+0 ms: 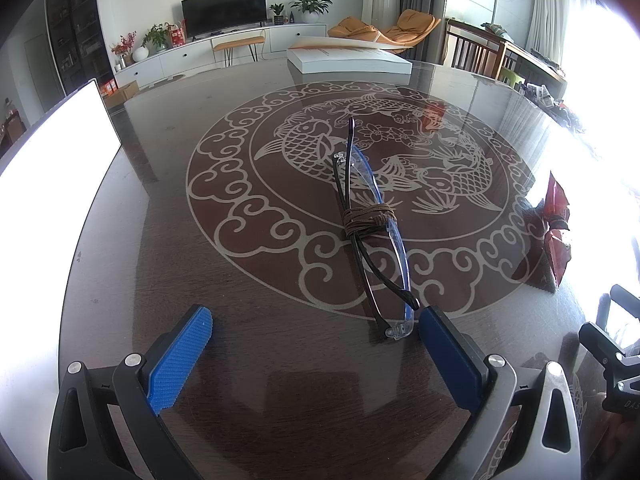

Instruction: Organize objects

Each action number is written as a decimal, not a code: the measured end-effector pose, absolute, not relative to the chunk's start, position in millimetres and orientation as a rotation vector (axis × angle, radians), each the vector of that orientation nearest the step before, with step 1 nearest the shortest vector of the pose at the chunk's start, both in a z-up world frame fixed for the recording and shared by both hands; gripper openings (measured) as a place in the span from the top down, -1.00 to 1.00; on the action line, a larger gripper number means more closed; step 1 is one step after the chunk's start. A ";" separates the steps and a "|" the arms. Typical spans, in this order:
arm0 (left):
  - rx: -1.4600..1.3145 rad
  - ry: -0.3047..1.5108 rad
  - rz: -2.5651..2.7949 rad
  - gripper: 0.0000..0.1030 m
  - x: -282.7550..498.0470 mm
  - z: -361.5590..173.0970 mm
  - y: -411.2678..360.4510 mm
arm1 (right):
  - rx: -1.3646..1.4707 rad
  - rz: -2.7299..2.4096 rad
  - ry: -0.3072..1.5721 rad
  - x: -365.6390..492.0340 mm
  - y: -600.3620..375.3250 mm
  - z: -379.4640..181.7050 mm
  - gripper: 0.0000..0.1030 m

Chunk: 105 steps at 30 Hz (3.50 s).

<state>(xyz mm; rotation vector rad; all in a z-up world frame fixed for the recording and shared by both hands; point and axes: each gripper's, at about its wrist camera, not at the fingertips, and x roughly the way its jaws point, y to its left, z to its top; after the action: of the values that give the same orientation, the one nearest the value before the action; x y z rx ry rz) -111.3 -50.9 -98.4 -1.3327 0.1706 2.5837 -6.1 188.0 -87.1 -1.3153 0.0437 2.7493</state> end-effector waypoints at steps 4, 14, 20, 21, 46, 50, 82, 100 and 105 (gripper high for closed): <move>-1.333 0.170 2.584 -1.00 -111.5 -98.6 -50.9 | -1.315 2.749 0.043 -5.8 188.0 -87.3 -1.00; -1.332 0.170 2.584 -1.00 -111.3 -98.6 -50.7 | -1.390 2.720 0.043 -11.3 189.5 -85.1 -1.00; -1.332 0.170 2.584 -1.00 -111.5 -98.9 -50.8 | -1.414 2.551 0.156 -24.5 229.9 -83.2 -1.00; -1.332 0.170 2.584 -1.00 -111.4 -98.8 -50.7 | -1.391 2.527 0.176 -29.5 238.2 -83.3 -1.00; -1.333 0.170 2.584 -1.00 -110.8 -99.0 -50.4 | -1.334 2.583 0.148 -81.1 250.6 -87.8 -1.00; -1.332 0.170 2.584 -1.00 -110.9 -99.0 -50.4 | -1.334 2.583 0.148 -81.4 250.5 -88.1 -1.00; -1.332 0.170 2.584 -1.00 -111.1 -99.4 -50.2 | -1.334 2.583 0.149 -81.4 250.6 -88.2 -1.00; -1.332 0.169 2.585 -1.00 -111.2 -99.6 -50.2 | -1.335 2.582 0.149 -81.3 250.6 -88.2 -1.00; -1.332 0.169 2.585 -1.00 -111.1 -99.6 -50.1 | -1.335 2.582 0.149 -81.7 250.6 -88.4 -1.00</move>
<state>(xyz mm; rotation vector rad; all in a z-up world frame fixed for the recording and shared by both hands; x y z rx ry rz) -111.1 -50.1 -99.6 -1.3323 0.1693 2.5847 -81.7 250.6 -88.4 -1.3350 0.1489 2.5824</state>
